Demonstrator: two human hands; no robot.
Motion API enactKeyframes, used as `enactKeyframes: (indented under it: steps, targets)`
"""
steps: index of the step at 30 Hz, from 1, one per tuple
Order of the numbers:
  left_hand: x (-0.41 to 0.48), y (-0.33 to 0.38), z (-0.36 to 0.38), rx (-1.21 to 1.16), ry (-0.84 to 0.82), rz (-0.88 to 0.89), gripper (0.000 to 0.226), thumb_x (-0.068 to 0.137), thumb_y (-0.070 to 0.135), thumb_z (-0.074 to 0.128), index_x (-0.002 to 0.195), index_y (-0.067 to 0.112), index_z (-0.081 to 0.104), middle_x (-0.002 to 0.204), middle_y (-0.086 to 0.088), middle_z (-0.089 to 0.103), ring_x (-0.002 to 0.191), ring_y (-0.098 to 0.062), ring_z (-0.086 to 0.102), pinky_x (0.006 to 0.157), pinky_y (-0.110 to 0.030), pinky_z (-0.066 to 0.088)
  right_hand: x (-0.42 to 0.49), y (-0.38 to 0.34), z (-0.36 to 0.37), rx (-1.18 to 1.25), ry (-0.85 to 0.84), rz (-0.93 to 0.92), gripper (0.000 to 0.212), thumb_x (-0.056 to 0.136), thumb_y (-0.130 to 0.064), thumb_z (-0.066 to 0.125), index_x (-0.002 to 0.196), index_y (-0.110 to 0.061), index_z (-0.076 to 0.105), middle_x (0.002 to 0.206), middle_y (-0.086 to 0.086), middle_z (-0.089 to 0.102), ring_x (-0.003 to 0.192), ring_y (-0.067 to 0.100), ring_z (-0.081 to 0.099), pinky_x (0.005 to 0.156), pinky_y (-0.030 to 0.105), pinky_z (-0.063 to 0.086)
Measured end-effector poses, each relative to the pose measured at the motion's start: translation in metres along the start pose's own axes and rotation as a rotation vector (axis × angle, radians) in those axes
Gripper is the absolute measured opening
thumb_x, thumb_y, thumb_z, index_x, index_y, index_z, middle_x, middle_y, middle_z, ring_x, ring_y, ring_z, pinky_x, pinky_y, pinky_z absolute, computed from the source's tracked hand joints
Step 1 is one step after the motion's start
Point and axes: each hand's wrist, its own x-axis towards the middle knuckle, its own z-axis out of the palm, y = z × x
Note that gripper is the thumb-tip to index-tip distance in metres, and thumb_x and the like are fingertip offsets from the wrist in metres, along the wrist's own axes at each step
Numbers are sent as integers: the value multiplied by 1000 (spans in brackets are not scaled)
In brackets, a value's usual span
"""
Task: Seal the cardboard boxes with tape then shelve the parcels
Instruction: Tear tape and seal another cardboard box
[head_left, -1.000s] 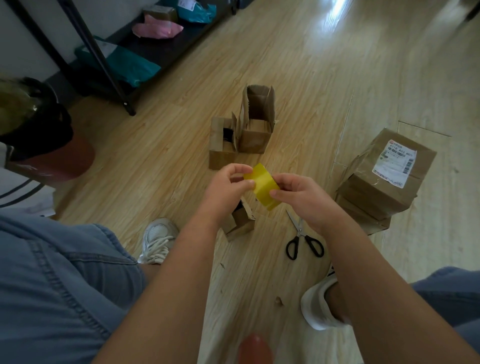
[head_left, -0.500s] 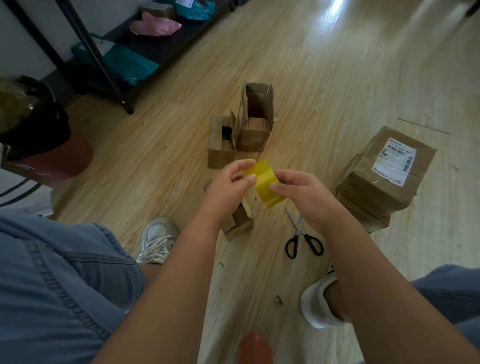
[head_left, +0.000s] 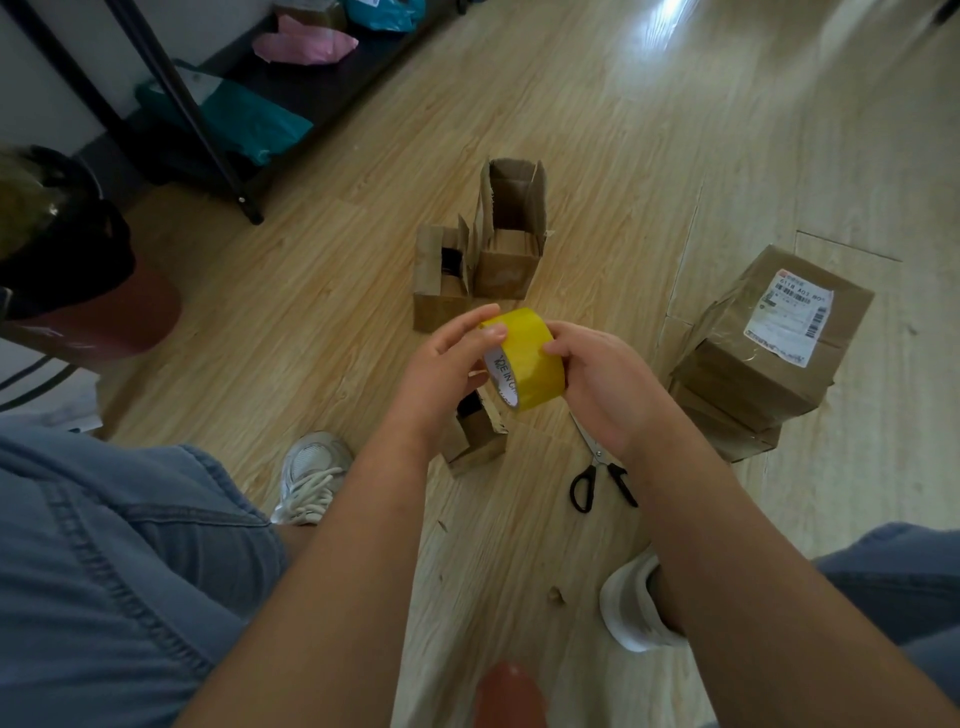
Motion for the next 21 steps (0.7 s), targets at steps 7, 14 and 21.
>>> enactKeyframes:
  steps: [7, 14, 21]
  targets:
    - [-4, 1, 8, 80, 44, 98, 36, 85, 27, 74, 119, 36, 69, 109, 9, 67, 98, -4, 67, 87, -26, 55, -1, 4, 6, -33, 111, -16, 44, 67, -33, 53, 102, -12, 71, 122, 27, 60, 118, 46, 54, 104, 66, 40]
    - [-5, 1, 11, 74, 60, 112, 34, 85, 27, 74, 116, 40, 68, 110, 8, 66, 104, -9, 64, 84, -24, 54, -3, 3, 10, -83, 178, -13, 31, 84, -5, 41, 104, -5, 65, 114, 27, 60, 114, 42, 54, 92, 49, 47]
    - [-6, 1, 12, 101, 68, 139, 37, 85, 30, 74, 120, 39, 67, 109, 8, 67, 100, -6, 65, 77, -17, 53, -6, -2, 15, -122, 204, -4, 35, 92, -17, 41, 115, -14, 66, 120, 17, 60, 114, 31, 55, 88, 38, 48]
